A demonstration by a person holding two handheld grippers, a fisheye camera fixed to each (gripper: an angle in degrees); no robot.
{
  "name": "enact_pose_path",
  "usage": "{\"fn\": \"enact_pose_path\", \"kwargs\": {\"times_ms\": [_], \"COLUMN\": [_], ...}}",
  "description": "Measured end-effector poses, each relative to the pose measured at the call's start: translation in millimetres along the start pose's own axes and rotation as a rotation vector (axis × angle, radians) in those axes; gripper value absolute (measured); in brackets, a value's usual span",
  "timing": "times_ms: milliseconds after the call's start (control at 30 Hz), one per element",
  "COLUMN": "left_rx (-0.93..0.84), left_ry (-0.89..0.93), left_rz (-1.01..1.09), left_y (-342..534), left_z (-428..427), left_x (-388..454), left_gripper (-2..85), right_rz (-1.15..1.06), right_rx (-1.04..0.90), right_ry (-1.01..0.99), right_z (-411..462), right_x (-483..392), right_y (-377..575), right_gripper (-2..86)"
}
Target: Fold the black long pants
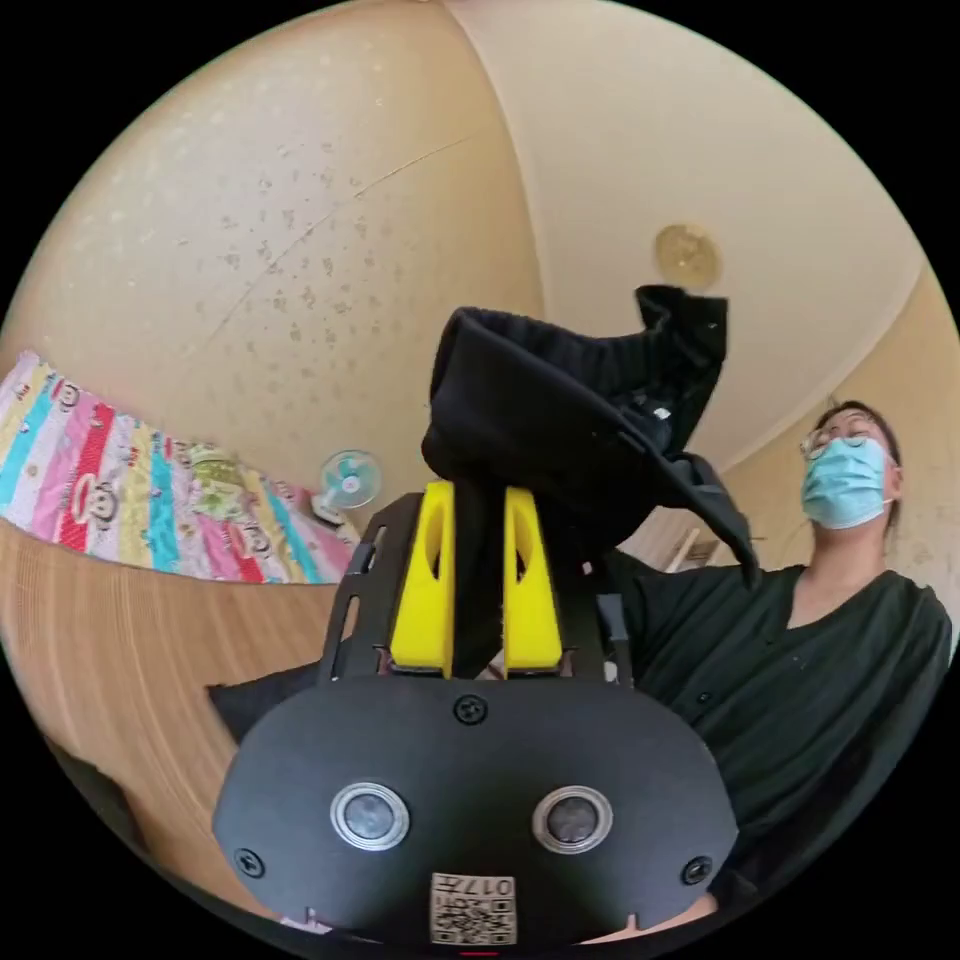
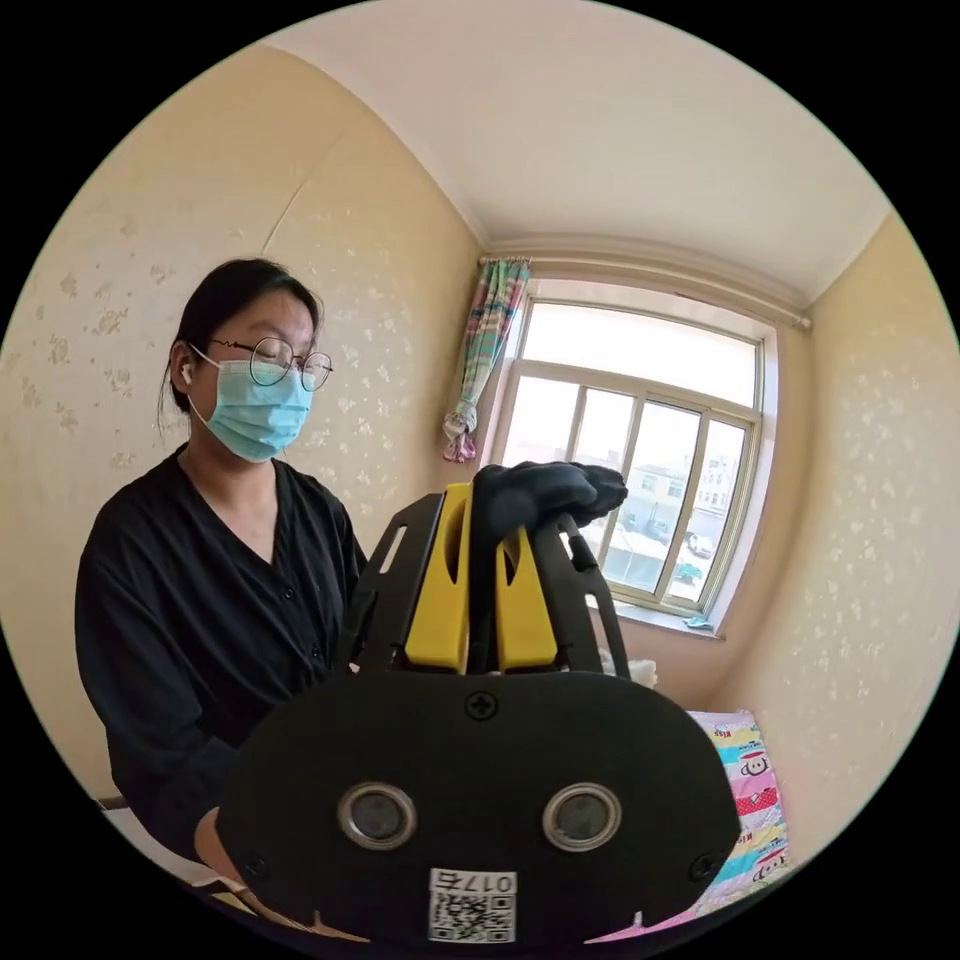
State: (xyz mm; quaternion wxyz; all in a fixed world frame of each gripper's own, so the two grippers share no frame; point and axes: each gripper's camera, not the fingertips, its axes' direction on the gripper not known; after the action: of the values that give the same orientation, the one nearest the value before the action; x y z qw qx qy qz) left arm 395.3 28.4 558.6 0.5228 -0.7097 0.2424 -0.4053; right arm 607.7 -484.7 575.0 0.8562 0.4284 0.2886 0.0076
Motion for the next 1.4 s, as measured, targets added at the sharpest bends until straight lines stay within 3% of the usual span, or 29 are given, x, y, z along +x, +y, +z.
{"fn": "enact_pose_path", "kwargs": {"times_ms": [100,200,433,600,767,833,967,1033,1100,1133,1200,1267,1400], "left_rx": [0.193,0.229,0.246,0.278,0.319,0.278,0.139,0.012,-0.044,-0.068,-0.127,-0.213,-0.601], "left_ry": [0.156,0.208,0.079,0.032,-0.116,-0.210,-0.417,-0.550,-0.668,-0.721,-0.798,-0.888,-0.968], "left_rz": [0.025,0.087,0.314,0.424,0.471,0.458,0.427,0.274,0.096,0.015,-0.057,-0.099,-0.160], "left_y": [1,-25,-87,-109,-128,-153,-249,-350,-404,-420,-415,-387,-237], "left_z": [-25,-44,-55,-28,11,42,124,198,229,233,230,225,210], "left_x": [17,47,159,215,231,209,124,16,-67,-110,-157,-195,-289], "left_gripper": [4.8,3.9,3.4,3.5,3.6,3.6,3.8,4.9,5.7,6.1,6.4,6.5,6.5], "right_rz": [0.040,0.130,0.302,0.229,0.262,0.327,0.462,0.516,0.611,0.640,0.886,0.953,1.206], "right_rx": [-0.034,-0.080,0.021,0.136,0.091,0.079,-0.069,-0.104,-0.141,-0.184,-0.205,-0.182,-0.448], "right_ry": [0.083,0.207,0.446,0.731,1.066,1.151,1.330,1.433,1.535,1.559,1.585,1.474,1.338], "right_z": [-7,-10,-16,-5,7,-2,-40,-65,-104,-111,-138,-145,-131], "right_x": [-29,-56,-117,-187,-179,-144,18,122,254,279,337,343,321], "right_y": [16,35,59,42,29,34,54,63,85,92,135,185,345], "right_gripper": [-0.3,-0.3,-0.3,-0.3,-0.2,-0.1,0.4,1.1,3.2,3.9,5.1,4.6,2.9]}}
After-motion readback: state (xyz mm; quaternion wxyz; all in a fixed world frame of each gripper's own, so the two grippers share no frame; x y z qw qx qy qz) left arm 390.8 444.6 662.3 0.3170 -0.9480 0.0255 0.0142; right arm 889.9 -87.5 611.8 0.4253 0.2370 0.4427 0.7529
